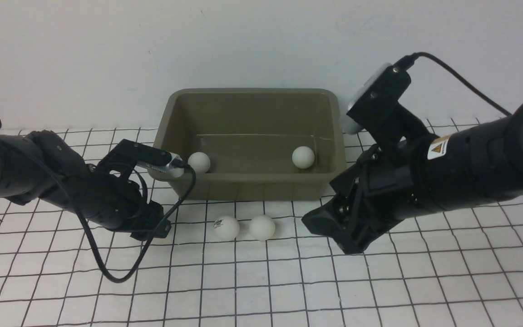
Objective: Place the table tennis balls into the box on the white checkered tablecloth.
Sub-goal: 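Reach for and grasp a ping pong ball on the table beside the basket, then drop the ball into the bin, then reach for and grasp a ping pong ball on the table beside the basket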
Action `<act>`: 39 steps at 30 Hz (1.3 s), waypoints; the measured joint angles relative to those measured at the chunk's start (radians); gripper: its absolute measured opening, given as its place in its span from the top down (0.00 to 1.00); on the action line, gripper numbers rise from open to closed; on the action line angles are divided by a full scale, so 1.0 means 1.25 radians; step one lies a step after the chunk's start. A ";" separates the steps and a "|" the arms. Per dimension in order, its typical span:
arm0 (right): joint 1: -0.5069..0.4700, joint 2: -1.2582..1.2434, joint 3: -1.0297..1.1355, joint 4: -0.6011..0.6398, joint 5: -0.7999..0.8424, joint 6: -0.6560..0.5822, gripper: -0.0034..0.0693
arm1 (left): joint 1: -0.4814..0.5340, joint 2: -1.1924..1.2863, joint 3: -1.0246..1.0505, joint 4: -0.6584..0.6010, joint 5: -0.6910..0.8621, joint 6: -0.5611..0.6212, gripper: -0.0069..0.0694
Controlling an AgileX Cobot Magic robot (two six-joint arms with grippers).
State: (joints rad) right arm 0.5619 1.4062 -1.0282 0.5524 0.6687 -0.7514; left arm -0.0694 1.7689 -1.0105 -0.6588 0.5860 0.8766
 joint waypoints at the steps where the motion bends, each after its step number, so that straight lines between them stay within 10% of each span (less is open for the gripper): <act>1: 0.000 0.000 0.000 0.000 0.000 0.000 0.29 | 0.000 -0.020 0.000 0.000 0.020 -0.006 0.45; 13: 0.000 0.000 0.000 0.000 0.000 0.000 0.29 | -0.001 -0.165 -0.069 -0.035 0.096 0.003 0.45; 30: 0.000 0.000 0.000 0.017 0.000 0.000 0.29 | -0.070 0.191 -0.453 -0.050 0.133 0.169 0.30; 39: 0.000 0.000 0.000 0.024 0.002 0.000 0.29 | -0.081 0.166 -0.463 0.020 0.163 0.091 0.37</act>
State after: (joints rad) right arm 0.5619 1.4062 -1.0282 0.5829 0.6714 -0.7514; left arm -0.1711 1.9764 -1.5894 -0.6333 0.7899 0.9899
